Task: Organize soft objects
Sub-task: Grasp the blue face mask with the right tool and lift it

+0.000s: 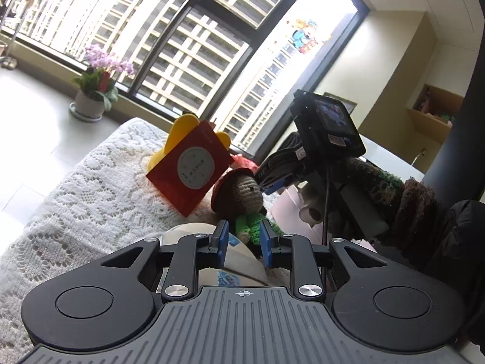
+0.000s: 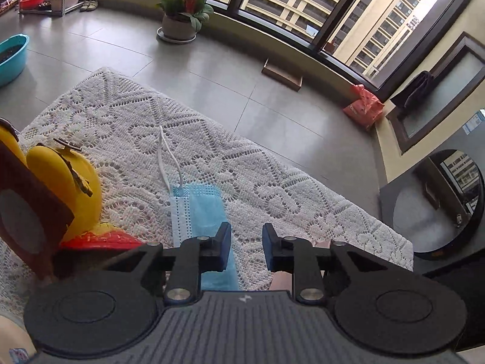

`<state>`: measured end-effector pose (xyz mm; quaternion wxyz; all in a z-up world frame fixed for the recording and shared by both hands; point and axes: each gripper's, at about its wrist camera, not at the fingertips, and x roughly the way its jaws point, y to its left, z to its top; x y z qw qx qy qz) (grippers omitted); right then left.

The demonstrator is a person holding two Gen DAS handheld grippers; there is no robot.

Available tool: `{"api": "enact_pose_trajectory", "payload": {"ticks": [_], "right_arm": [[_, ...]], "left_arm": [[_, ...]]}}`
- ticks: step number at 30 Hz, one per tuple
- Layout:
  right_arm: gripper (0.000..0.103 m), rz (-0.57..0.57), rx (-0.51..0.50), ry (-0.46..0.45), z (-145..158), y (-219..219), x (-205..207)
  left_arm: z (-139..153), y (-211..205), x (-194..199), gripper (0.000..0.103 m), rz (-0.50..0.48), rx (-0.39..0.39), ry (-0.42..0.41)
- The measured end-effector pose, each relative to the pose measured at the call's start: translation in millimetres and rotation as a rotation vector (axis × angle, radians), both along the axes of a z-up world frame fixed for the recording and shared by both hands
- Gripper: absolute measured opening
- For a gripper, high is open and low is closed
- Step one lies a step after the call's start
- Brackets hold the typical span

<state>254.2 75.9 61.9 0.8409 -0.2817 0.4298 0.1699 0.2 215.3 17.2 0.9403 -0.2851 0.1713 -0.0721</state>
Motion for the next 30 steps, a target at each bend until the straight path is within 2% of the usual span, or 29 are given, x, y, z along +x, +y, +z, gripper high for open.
{"api": "enact_pose_trajectory", "payload": {"ticks": [4, 7, 13, 17, 20, 22, 23, 24, 26, 28, 30], "right_arm": [[0.015, -0.038, 0.028, 0.097, -10, -7, 11], [0.014, -0.022, 0.039, 0.117, -9, -10, 2], [0.012, 0.023, 0.113, 0.259, -3, -18, -36], [0.013, 0.057, 0.144, 0.273, 1, -30, -66], [0.013, 0.093, 0.199, 0.328, 3, -42, -80], [0.013, 0.166, 0.216, 0.324, 12, -47, -90], [0.022, 0.208, 0.215, 0.291, 19, -49, -97], [0.038, 0.244, 0.201, 0.252, 24, -50, -102], [0.058, 0.313, 0.140, 0.153, 34, -50, -114], [0.059, 0.361, 0.083, 0.093, 36, -52, -122], [0.059, 0.388, 0.021, 0.088, 30, -53, -124]], "left_arm": [[2, 5, -3, 0.024, 0.023, -0.013, 0.000], [4, 9, -6, 0.024, 0.036, -0.019, -0.006], [4, 5, -6, 0.024, 0.049, -0.007, 0.000], [6, 2, -6, 0.024, 0.052, 0.002, 0.008], [6, -1, -7, 0.024, 0.056, 0.012, 0.014], [7, -2, -7, 0.024, 0.059, 0.018, 0.012], [7, -2, -7, 0.024, 0.061, 0.022, 0.012], [7, -3, -7, 0.024, 0.060, 0.023, 0.012], [7, -4, -6, 0.025, 0.058, 0.025, 0.016], [6, -4, -5, 0.025, 0.057, 0.024, 0.020], [6, -4, -7, 0.025, 0.059, 0.022, 0.017]]}}
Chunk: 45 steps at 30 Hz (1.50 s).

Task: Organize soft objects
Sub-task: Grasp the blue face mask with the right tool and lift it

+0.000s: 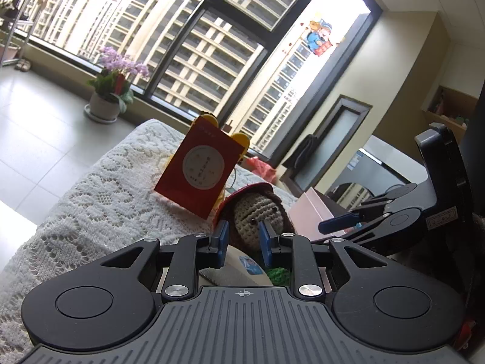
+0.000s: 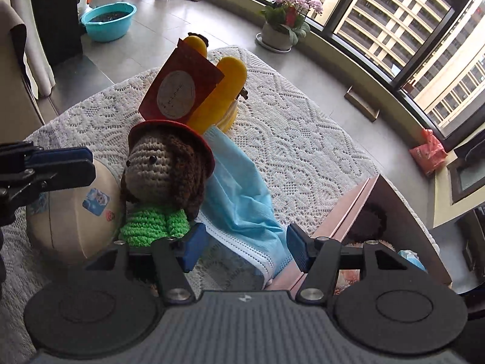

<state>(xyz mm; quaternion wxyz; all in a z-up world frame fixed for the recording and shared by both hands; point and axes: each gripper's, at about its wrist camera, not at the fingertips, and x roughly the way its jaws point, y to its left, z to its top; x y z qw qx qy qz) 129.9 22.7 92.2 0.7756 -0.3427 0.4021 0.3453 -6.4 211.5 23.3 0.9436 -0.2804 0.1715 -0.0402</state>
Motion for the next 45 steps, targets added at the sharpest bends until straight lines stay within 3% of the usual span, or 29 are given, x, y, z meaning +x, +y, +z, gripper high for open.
{"api": "enact_pose_trajectory", "payload": {"ticks": [4, 6, 10, 11, 14, 19, 27, 33, 38, 40, 41, 43, 44, 45], "right_arm": [[0.054, -0.004, -0.109, -0.038, -24, 5, 2], [0.032, -0.009, -0.134, -0.074, -29, 13, 5], [0.022, -0.074, -0.150, -0.093, -32, 30, 31], [0.012, -0.090, -0.144, -0.081, -34, 32, 36], [0.003, -0.164, -0.062, -0.005, -27, 31, 48], [0.002, -0.198, 0.114, 0.146, -2, 11, 35], [0.002, -0.177, 0.321, 0.323, 20, -41, -30], [0.002, -0.215, 0.368, 0.441, 2, -90, -70], [0.002, -0.178, 0.410, 0.527, -15, -96, -100], [0.005, -0.153, 0.426, 0.507, -13, -93, -112], [0.012, -0.137, 0.439, 0.481, -11, -93, -120], [0.042, -0.095, 0.451, 0.404, -4, -94, -134], [0.066, -0.079, 0.459, 0.349, 0, -99, -139], [0.073, -0.069, 0.470, 0.293, 5, -106, -144]], "left_arm": [[0, 2, -2, 0.024, 0.015, -0.008, -0.012], [0, 3, -3, 0.024, 0.025, -0.011, -0.011], [0, 4, -5, 0.024, 0.033, -0.009, -0.011], [0, 3, -5, 0.024, 0.034, -0.007, -0.012], [0, 4, -5, 0.025, 0.034, -0.008, -0.007], [0, 7, -8, 0.024, 0.055, -0.025, -0.010], [3, 3, -9, 0.025, 0.049, -0.007, -0.001], [16, -11, -7, 0.026, 0.018, 0.034, 0.001], [44, -21, -21, 0.026, 0.006, 0.095, -0.020], [58, -22, -31, 0.026, 0.015, 0.130, -0.017], [63, -23, -36, 0.026, 0.018, 0.149, -0.010], [73, -23, -49, 0.026, 0.019, 0.190, 0.010], [77, -23, -57, 0.026, 0.020, 0.208, 0.020], [78, -23, -64, 0.026, 0.018, 0.223, 0.031]]}}
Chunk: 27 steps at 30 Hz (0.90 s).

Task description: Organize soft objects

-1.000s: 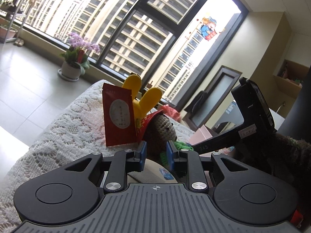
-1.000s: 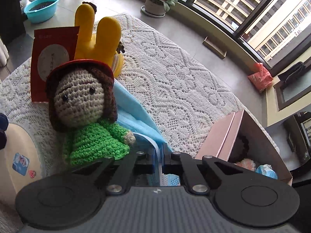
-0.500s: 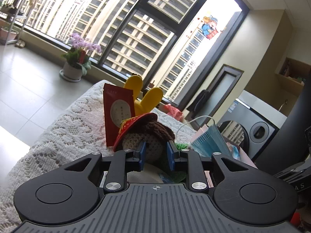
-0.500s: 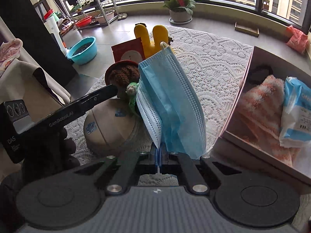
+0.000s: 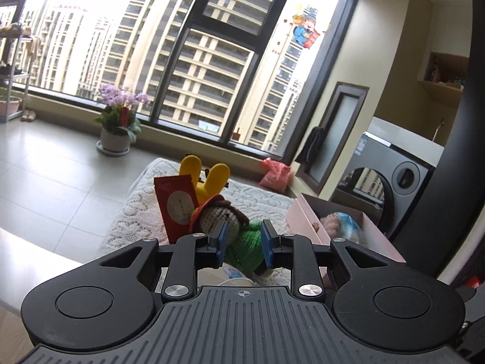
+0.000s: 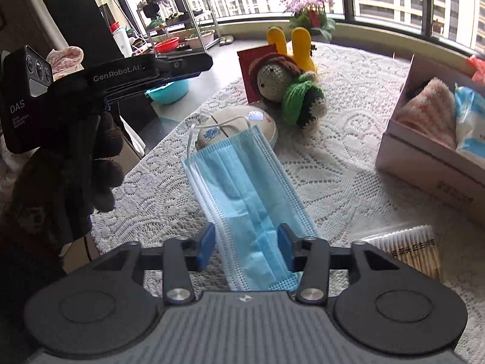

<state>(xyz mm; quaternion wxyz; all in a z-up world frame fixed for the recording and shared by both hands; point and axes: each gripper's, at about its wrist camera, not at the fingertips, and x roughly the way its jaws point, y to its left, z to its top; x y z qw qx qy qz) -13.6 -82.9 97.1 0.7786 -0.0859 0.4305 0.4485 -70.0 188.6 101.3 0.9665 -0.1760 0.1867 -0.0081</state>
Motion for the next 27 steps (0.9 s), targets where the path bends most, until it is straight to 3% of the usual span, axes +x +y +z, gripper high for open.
{"api": "enact_pose_trajectory", "payload": {"ticks": [3, 7, 12, 16, 17, 20, 22, 27], "right_arm": [[0.073, 0.002, 0.029, -0.112, 10, -20, -8], [0.073, 0.029, 0.002, -0.200, 2, -15, -13], [0.073, 0.088, -0.063, -0.224, -29, 23, -7], [0.075, 0.116, -0.076, -0.133, -52, 45, 12], [0.071, 0.113, -0.074, -0.146, -52, 46, 12], [0.013, 0.096, -0.061, -0.119, -46, 38, 12], [0.010, 0.093, -0.026, -0.066, -37, 25, 13], [0.009, -0.035, 0.053, -0.067, -9, -26, 16]], "left_arm": [[-3, 0, -23, 0.026, -0.004, 0.037, 0.054], [-20, 2, -37, 0.026, -0.018, 0.014, 0.131], [-36, 7, -41, 0.026, -0.009, -0.054, 0.165], [-38, 4, -43, 0.026, -0.031, -0.050, 0.163], [-39, 3, -43, 0.026, -0.039, -0.052, 0.163], [-41, 0, -41, 0.026, -0.058, -0.056, 0.163], [-42, -5, -38, 0.026, -0.074, -0.059, 0.163], [-40, -26, -28, 0.026, -0.141, -0.038, 0.165]]}}
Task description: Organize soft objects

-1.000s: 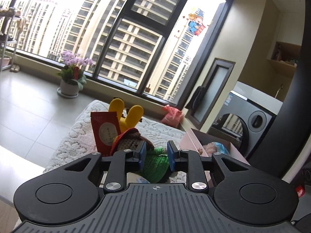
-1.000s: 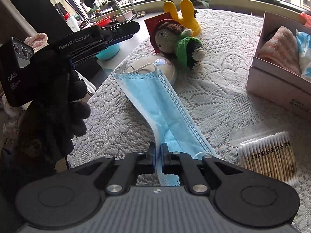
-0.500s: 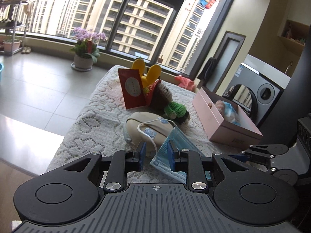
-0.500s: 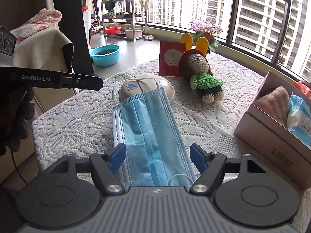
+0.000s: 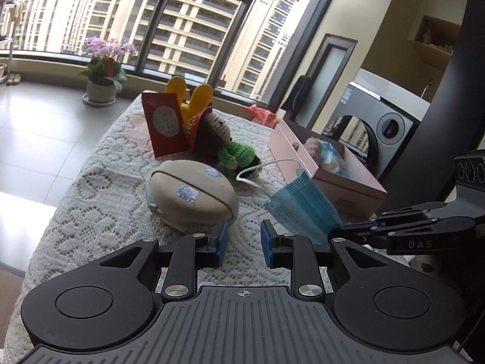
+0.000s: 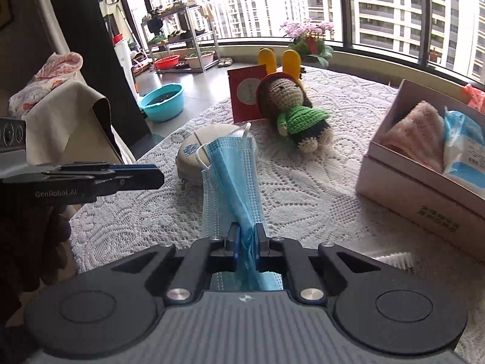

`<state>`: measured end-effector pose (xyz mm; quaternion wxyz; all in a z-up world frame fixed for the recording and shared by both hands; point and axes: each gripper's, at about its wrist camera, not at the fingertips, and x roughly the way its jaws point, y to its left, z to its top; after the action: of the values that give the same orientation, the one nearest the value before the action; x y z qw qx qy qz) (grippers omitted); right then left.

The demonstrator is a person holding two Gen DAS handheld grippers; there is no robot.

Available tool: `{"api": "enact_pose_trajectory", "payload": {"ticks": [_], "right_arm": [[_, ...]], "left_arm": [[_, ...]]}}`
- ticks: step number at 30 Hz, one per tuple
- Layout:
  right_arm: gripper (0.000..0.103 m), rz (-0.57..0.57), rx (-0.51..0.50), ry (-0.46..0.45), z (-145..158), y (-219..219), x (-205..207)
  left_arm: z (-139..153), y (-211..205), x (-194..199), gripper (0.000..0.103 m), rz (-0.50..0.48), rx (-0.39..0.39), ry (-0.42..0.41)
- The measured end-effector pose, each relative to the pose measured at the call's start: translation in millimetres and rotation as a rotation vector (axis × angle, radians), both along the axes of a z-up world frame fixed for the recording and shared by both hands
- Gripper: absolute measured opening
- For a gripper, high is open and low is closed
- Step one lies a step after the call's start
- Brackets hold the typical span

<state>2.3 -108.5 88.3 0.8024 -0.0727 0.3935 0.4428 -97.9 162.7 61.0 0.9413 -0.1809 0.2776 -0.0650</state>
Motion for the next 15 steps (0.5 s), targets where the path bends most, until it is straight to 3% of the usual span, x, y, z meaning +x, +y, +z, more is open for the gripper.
{"api": "enact_pose_trajectory", "payload": {"ticks": [2, 4, 6, 12, 15], "right_arm": [[0.009, -0.129, -0.010, -0.067, 10, -29, 6], [0.009, -0.271, -0.074, -0.187, 14, -57, 8], [0.009, -0.353, -0.134, -0.234, 10, -78, 12], [0.009, -0.456, -0.174, -0.116, -33, -108, 28], [0.008, -0.437, -0.100, -0.012, -45, -101, 20]], "left_arm": [[0, -15, 8, 0.026, -0.048, 0.017, 0.002], [1, -32, 17, 0.026, -0.108, 0.035, 0.008], [-1, -54, 29, 0.026, -0.176, 0.058, 0.019], [-7, -99, 55, 0.026, -0.258, 0.091, 0.059], [-11, -98, 56, 0.026, -0.240, 0.105, 0.081]]}}
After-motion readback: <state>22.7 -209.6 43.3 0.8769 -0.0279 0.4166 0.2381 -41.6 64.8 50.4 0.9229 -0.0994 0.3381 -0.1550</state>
